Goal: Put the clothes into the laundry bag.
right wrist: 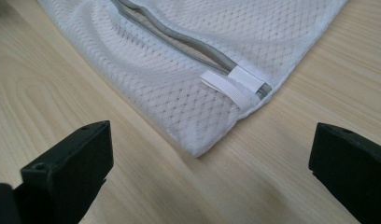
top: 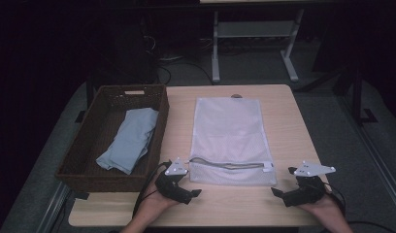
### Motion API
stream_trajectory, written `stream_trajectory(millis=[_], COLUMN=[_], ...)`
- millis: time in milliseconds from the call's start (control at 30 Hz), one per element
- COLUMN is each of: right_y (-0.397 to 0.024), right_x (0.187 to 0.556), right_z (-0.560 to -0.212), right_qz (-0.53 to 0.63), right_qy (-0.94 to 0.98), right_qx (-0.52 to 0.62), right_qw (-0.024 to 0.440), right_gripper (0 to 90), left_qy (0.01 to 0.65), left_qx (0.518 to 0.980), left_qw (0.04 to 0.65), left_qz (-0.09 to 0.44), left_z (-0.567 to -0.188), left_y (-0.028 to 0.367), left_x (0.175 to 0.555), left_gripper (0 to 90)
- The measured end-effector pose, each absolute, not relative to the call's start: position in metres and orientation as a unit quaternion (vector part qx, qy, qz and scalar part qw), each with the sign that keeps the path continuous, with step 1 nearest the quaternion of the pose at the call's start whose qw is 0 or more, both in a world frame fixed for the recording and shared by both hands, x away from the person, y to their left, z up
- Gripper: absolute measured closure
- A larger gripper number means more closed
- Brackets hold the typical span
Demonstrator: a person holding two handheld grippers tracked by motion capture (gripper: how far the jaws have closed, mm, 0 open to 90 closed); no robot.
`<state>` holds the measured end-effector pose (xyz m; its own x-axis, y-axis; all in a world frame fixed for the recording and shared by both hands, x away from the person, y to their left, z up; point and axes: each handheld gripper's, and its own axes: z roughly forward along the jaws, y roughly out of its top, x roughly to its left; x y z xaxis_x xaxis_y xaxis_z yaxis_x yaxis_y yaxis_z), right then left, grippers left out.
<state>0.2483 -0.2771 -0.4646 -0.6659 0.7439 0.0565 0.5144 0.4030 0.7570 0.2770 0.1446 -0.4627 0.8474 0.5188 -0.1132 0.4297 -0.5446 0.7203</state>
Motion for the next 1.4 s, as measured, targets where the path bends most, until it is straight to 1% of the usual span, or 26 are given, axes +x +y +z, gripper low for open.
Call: stream_trajectory(millis=[233, 267, 400, 767, 1100, 1400], right_y=[-0.274, -0.271, -0.266, -0.258, -0.255, -0.249], right_x=[0.247, 0.249, 0.254, 0.259, 0.266, 0.283], right_z=[-0.462, -0.459, -0.457, -0.457, -0.452, -0.448], right_qz=[0.394, 0.393, 0.394, 0.392, 0.396, 0.390], right_qy=[0.825, 0.827, 0.827, 0.829, 0.829, 0.832], right_qx=[0.380, 0.373, 0.370, 0.370, 0.364, 0.365], right_qw=[0.142, 0.149, 0.154, 0.148, 0.154, 0.149], right_gripper=[0.0, 0.0, 0.0, 0.0, 0.0, 0.0], left_qy=[0.269, 0.269, 0.267, 0.269, 0.273, 0.270], left_qx=[0.880, 0.880, 0.882, 0.879, 0.878, 0.879], left_qw=[0.388, 0.388, 0.385, 0.390, 0.389, 0.388], left_qz=[0.061, 0.059, 0.057, 0.054, 0.056, 0.058], left_z=[-0.464, -0.464, -0.464, -0.463, -0.463, -0.462], left_y=[0.144, 0.145, 0.146, 0.146, 0.146, 0.146], left_x=[0.278, 0.278, 0.275, 0.275, 0.277, 0.275], left_gripper=[13.7, 13.7, 13.7, 13.7, 13.7, 13.7])
